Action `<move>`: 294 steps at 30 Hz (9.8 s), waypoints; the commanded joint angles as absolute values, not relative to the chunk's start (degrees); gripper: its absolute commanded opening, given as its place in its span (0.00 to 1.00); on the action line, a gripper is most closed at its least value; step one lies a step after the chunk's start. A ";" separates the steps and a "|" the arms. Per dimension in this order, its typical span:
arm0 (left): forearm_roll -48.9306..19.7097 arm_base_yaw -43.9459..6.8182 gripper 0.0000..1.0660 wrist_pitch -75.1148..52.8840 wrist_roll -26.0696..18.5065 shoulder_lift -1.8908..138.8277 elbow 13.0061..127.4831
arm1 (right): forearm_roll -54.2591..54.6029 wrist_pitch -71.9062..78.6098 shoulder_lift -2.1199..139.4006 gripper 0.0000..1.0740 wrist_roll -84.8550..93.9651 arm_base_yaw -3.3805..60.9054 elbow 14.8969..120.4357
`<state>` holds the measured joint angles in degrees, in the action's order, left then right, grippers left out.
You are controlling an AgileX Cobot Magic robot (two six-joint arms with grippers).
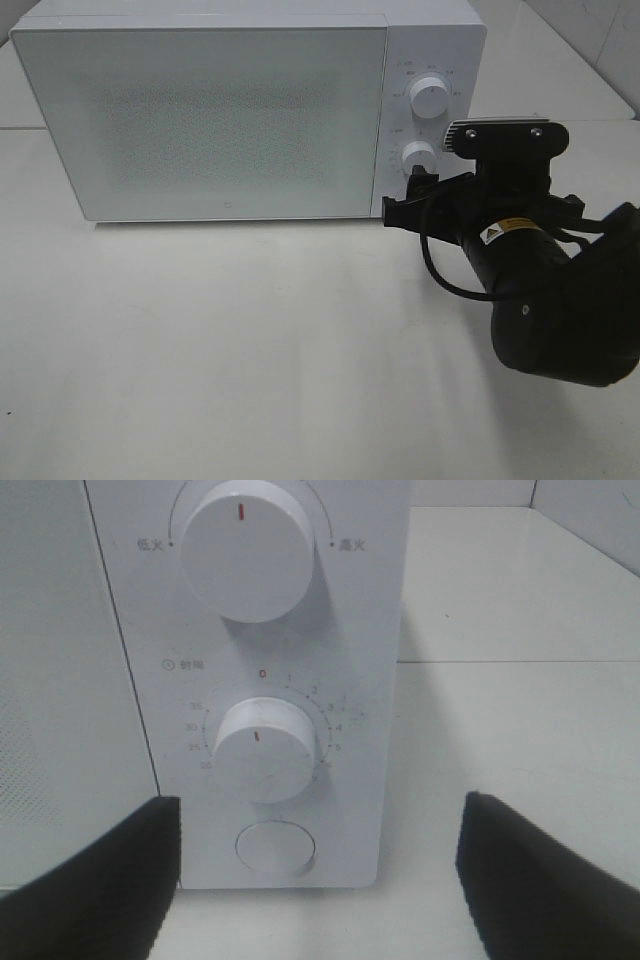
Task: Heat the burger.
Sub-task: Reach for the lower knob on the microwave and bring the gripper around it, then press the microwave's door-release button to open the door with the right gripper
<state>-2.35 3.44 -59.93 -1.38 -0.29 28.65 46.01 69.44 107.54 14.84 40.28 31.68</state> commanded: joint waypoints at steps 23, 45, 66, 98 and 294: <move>-2.46 3.55 0.92 -59.42 -1.20 -1.72 28.48 | 42.46 74.37 118.14 0.70 15.13 36.73 44.18; -2.46 3.55 0.92 -59.42 -1.20 -1.72 28.48 | 42.11 74.08 119.52 0.69 15.07 34.72 46.87; -2.46 3.55 0.92 -59.42 -1.20 -1.72 28.48 | 42.11 71.05 119.52 0.00 14.50 34.72 46.87; -2.46 3.55 0.92 -59.42 -1.20 -1.72 28.48 | 28.07 73.34 119.52 0.00 -34.78 34.72 46.87; -2.46 3.55 0.92 -59.42 -1.20 -1.72 28.48 | -6.76 -59.59 8.25 0.69 -8.25 11.06 29.11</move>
<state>-2.35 3.44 -59.93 -1.38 -0.29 28.65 -6.88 -61.13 11.63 -7.96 14.27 30.19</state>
